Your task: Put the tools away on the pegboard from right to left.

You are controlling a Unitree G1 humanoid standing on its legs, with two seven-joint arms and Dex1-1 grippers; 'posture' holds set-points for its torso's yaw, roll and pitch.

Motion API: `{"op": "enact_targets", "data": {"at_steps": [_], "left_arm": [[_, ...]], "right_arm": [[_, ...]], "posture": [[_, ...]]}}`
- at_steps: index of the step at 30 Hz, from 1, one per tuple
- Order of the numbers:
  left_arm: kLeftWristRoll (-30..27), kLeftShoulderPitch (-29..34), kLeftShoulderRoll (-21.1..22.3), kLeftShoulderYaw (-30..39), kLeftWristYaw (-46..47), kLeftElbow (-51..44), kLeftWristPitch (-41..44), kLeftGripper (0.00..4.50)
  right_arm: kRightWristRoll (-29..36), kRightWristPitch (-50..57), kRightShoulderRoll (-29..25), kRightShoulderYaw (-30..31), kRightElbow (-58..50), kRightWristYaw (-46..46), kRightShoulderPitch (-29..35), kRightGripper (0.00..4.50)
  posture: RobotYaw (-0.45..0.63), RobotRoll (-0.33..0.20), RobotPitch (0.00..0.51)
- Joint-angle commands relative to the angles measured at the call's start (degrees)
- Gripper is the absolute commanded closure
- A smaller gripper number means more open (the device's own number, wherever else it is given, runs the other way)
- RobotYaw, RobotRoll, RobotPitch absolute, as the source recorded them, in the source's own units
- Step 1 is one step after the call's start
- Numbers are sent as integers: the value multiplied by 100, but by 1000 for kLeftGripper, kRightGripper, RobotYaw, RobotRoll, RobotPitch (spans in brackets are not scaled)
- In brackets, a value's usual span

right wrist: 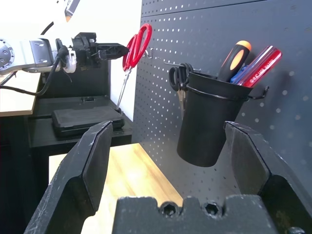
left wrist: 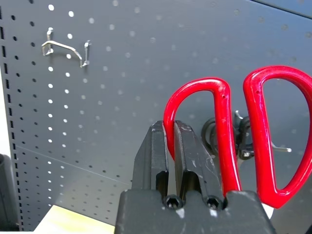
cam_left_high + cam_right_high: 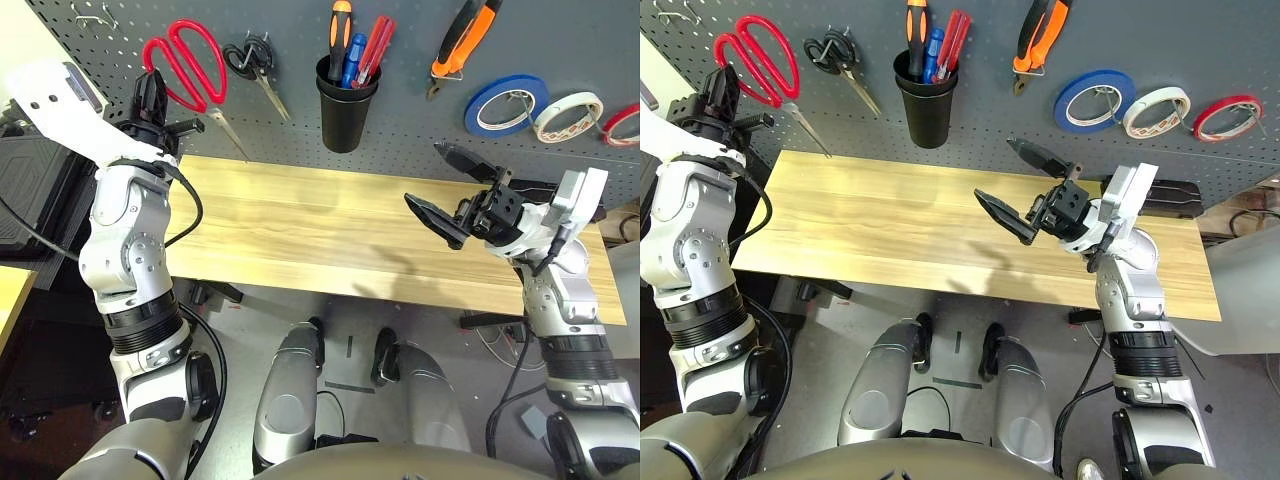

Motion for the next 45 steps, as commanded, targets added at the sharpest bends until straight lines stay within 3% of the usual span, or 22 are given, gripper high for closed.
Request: {"op": "enact_targets", "data": {"at_steps": [1, 18, 32, 36, 44, 45], "left_arm": [[-54, 53, -16, -136, -103, 7, 21, 4466], [353, -323, 22, -567, -323, 1261, -435, 4466], [1150, -1374, 141, -1050, -711, 3738, -1351, 4466], [1419, -1077, 263, -1289, -974, 3914, -1652, 3261], [1643, 146, 432, -1467, -1507, 3474, -2271, 129], [1701, 338, 468, -1481, -1536, 3413, -2398, 55]], "right_arm": [[-1, -95, 53, -23, -143, -77, 104, 0], [-122, -134, 117, 60, -177, -250, 94, 0], [-419, -260, 268, 224, -94, -477, 59, 0], [-571, -372, 327, 237, 57, -592, 50, 0], [-1332, -625, 436, -9, 764, -1731, 29, 0], [-1447, -637, 499, -133, 884, -2099, 48, 0]], "posture": [[221, 0, 197], [194, 0, 196], [168, 0, 193], [162, 0, 197], [173, 0, 189], [175, 0, 187]]}}
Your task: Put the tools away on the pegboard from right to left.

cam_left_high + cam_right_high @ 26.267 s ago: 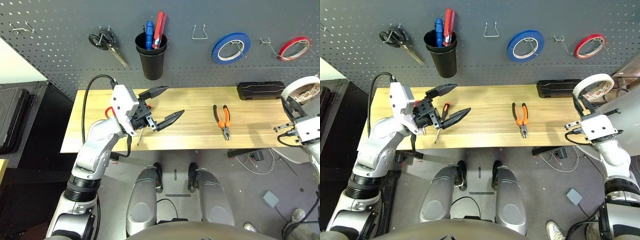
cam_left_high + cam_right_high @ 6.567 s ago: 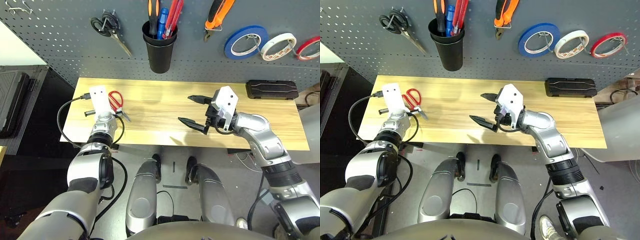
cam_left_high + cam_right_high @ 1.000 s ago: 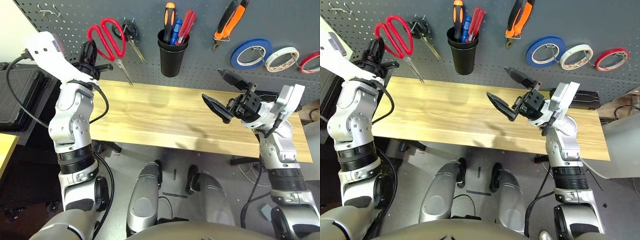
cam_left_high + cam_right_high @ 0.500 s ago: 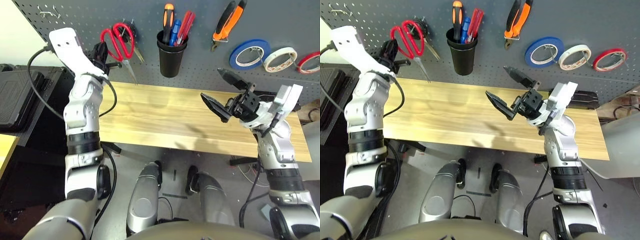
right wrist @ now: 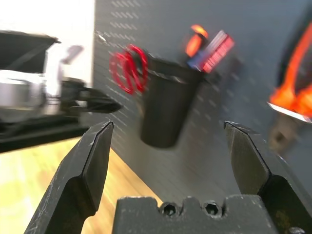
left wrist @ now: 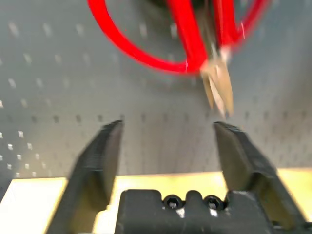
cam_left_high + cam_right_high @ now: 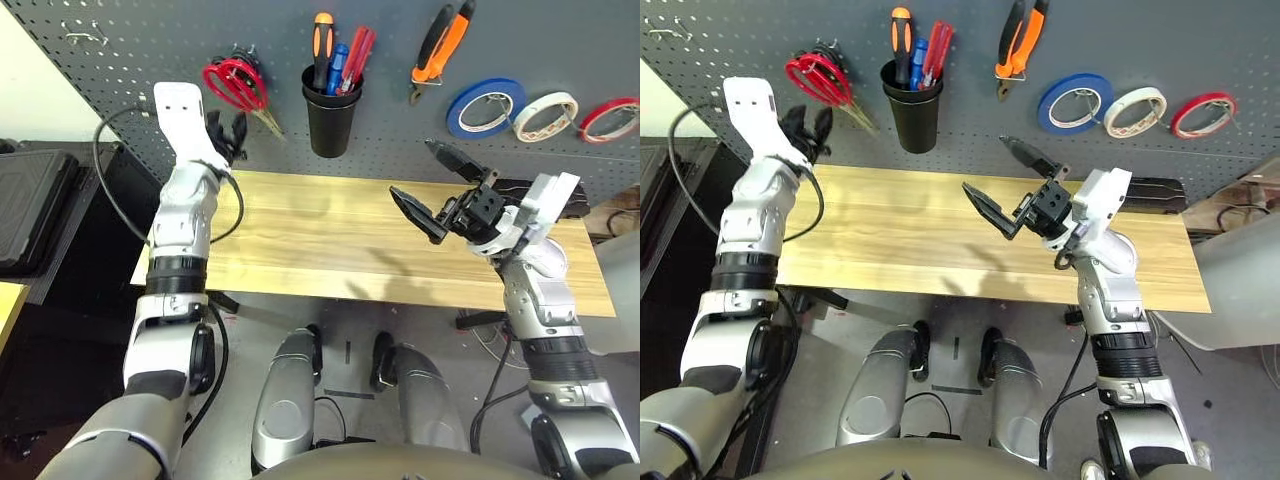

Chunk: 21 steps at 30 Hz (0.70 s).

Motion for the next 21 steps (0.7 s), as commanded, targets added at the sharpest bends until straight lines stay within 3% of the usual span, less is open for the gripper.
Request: {"op": "enact_targets", "data": {"at_steps": [1, 12, 17, 21], "left_arm": [[227, 572, 135, -81, -165, -274, -474, 55], [174, 1155, 232, 421, -130, 252, -2036, 55], [173, 1201, 327, 571, -154, 800, -2331, 55], [179, 1278, 372, 612, -212, 1069, -2478, 55]], "right_arm": [[-459, -112, 128, -404, 432, -1044, 119, 0], [-1195, -440, 305, -1071, 1078, -3102, 452, 0], [-1455, -609, 223, -1433, 1675, -4029, 323, 0], [-1529, -818, 66, -1499, 2089, -4264, 194, 0]], "posture": [[175, 0, 184], [133, 0, 155], [117, 0, 142], [110, 0, 140]]}}
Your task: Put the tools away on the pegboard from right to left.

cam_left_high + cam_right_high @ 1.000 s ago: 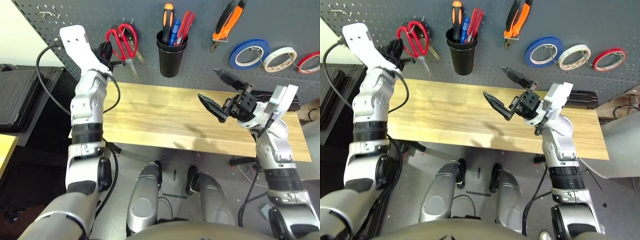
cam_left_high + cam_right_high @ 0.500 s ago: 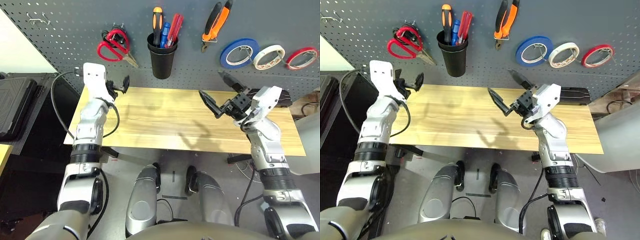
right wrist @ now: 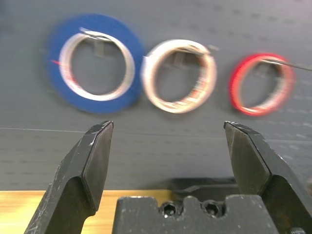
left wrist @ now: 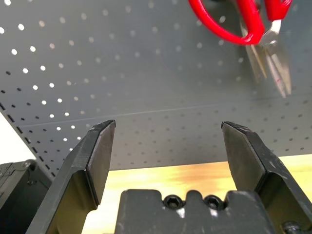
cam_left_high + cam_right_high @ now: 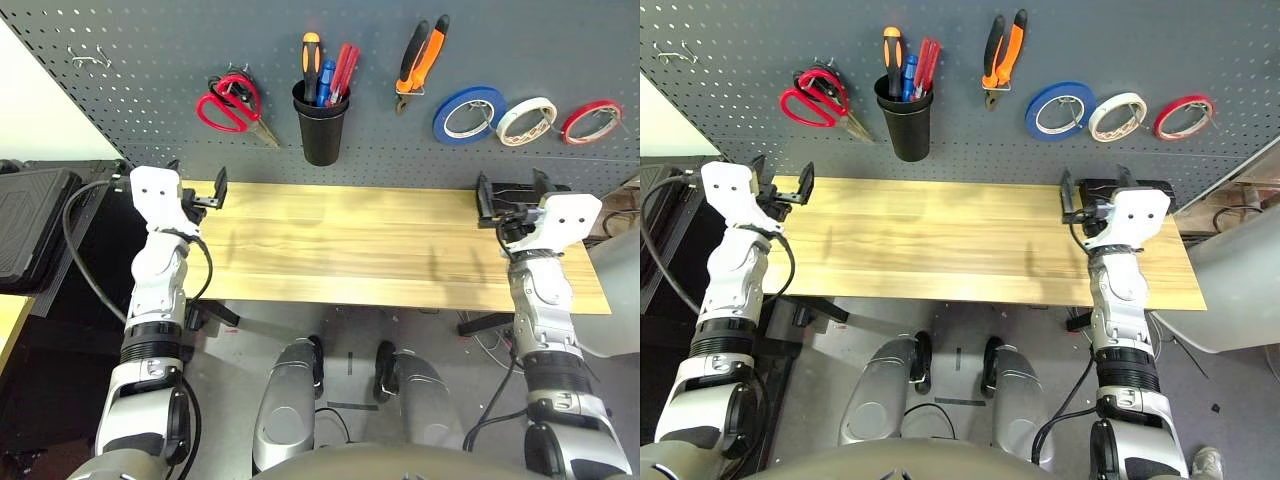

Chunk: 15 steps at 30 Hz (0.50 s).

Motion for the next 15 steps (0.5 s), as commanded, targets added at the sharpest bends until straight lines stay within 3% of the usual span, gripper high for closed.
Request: {"op": "enact_targets", "data": {"at_steps": [1, 15], "left_arm": [[-4, 168, 48, 44, -64, 267, -163, 55], [-40, 337, 171, 221, 84, 516, -369, 55]], "right_arm": [[-71, -233, -155, -116, 391, -185, -68, 0], [-74, -532, -350, -130, 1117, -378, -353, 0]], "posture": [[108, 0, 139], [113, 0, 157]]}}
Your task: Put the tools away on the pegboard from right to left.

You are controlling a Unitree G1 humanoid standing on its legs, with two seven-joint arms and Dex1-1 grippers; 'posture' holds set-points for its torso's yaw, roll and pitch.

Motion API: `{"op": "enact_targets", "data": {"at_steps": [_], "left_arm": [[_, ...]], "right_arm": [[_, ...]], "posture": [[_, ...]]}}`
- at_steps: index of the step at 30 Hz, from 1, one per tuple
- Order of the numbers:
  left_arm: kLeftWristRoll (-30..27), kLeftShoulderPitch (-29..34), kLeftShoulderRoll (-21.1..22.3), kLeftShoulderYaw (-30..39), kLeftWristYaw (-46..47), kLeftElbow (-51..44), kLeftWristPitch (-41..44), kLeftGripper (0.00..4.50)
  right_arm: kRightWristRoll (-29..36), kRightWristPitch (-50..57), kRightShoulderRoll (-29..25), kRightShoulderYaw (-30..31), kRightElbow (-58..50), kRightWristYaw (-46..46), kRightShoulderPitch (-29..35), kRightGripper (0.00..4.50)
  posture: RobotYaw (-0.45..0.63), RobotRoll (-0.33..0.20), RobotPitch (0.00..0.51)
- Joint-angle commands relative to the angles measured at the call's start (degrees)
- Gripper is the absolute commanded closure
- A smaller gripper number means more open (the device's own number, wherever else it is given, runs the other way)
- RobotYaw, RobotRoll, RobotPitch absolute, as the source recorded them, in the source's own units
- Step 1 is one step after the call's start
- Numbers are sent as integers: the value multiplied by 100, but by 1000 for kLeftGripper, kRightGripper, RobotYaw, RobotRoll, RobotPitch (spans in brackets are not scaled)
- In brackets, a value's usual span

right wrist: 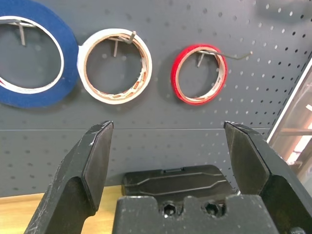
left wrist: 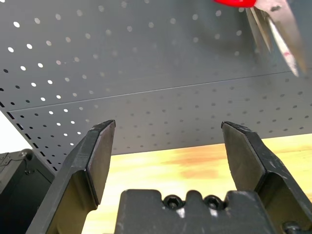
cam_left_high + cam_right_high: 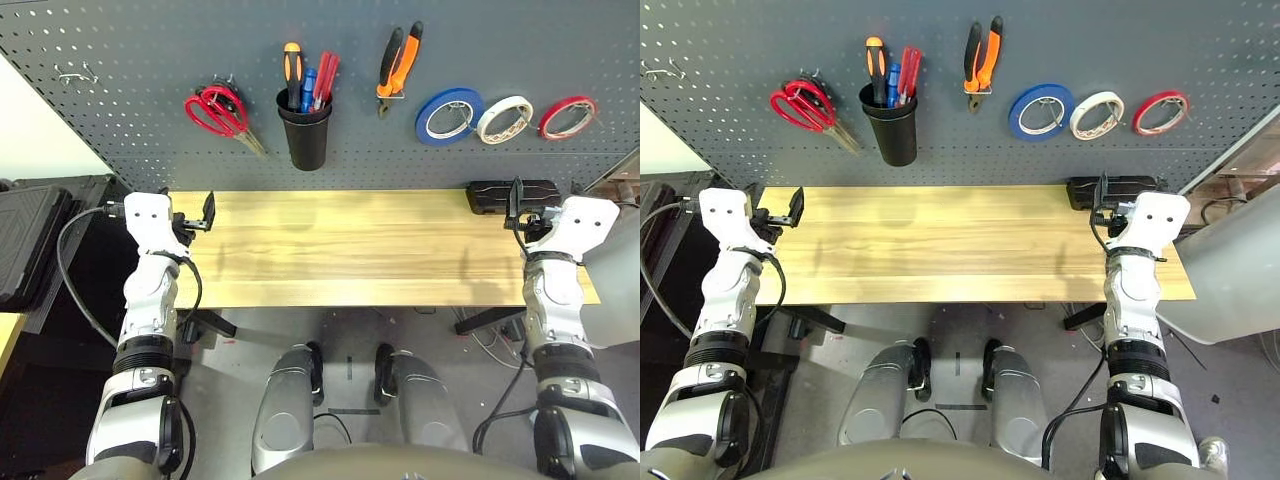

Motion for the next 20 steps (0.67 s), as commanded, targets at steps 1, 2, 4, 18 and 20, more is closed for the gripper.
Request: {"op": "enact_targets", "data": {"at_steps": [1, 2, 4, 18, 20], "left_arm": [[-45, 141, 53, 123, 82, 54, -56, 55], [-51, 151, 57, 137, 83, 56, -59, 55], [-48, 165, 65, 155, 85, 24, -46, 55], [-43, 265, 28, 189, 194, -147, -30, 55], [-38, 299, -3, 179, 241, -237, -10, 55]], "right_arm": [[0, -131, -98, -47, 219, -60, -14, 0], [0, -148, -107, -44, 247, -63, -21, 0], [5, -170, -123, -42, 291, -71, -31, 0], [-53, -325, -117, 66, 726, -131, -196, 0], [-70, -356, -132, 106, 819, -79, -243, 0]], "posture": [[113, 0, 157], [112, 0, 161], [118, 0, 165], [158, 0, 169], [165, 0, 173]]}}
